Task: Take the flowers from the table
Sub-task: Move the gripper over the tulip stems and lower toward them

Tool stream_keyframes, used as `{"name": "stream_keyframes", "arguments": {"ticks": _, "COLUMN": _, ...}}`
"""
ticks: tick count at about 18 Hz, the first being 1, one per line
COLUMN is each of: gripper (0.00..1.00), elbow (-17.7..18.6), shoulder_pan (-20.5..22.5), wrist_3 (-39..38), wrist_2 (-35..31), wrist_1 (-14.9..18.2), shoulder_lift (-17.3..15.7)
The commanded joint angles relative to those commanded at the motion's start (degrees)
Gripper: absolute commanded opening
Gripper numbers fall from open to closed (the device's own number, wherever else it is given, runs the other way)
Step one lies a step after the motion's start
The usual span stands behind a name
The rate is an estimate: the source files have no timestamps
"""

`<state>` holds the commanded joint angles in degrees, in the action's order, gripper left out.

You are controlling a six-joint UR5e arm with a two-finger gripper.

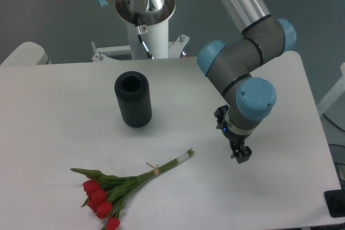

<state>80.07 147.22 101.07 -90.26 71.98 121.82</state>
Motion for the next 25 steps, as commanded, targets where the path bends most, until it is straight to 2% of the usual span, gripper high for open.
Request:
{"name": "stream_keyframes", "arguments": {"ticks": 8, "gripper": 1.0, "elbow": 0.3, "shoulder_pan": -0.3, "wrist_3": -0.3, "wrist_2": 0.1, "wrist_1": -1.1, "shoulder_lift": 0.0}}
{"name": "stream_keyframes", "arguments": {"ticks": 12, "gripper": 1.0, "elbow": 0.5, "shoulder_pan": -3.5, "wrist_3": -9.4, "wrist_2": 0.3, "wrist_1": -1.5, "shoulder_lift": 0.3}}
{"name": "stream_keyframes", "arguments": {"ticks": 14, "gripper": 1.0, "elbow": 0.6, "shoulder_pan": -5.4, "wrist_3": -10.6, "wrist_2": 2.2, "wrist_1": -3.2, "shoulder_lift": 0.4}}
{"name": "stream_keyframes", "arguments": {"ticks": 17, "gripper": 1.0, "elbow": 1.4, "shoulder_pan": -7.0, "wrist_3": -11.6, "wrist_2": 5.6, "wrist_1": -3.3, "shoulder_lift": 0.1}}
{"name": "stream_keyframes", "arguments": {"ticks": 23, "gripper": 1.0, "elbow": 1.9, "shoulder_pan": -13.5, "wrist_3": -21.9, "wrist_2": 6.0, "wrist_1": -3.7, "shoulder_lift": 0.4}}
{"name": "stream_keyframes", "arguments": {"ticks": 25, "gripper": 1.0, "elbow": 2.0, "shoulder_pan": -15.2, "wrist_3": -25.0, "wrist_2": 6.0, "wrist_1": -5.1, "shoulder_lift": 1.0}}
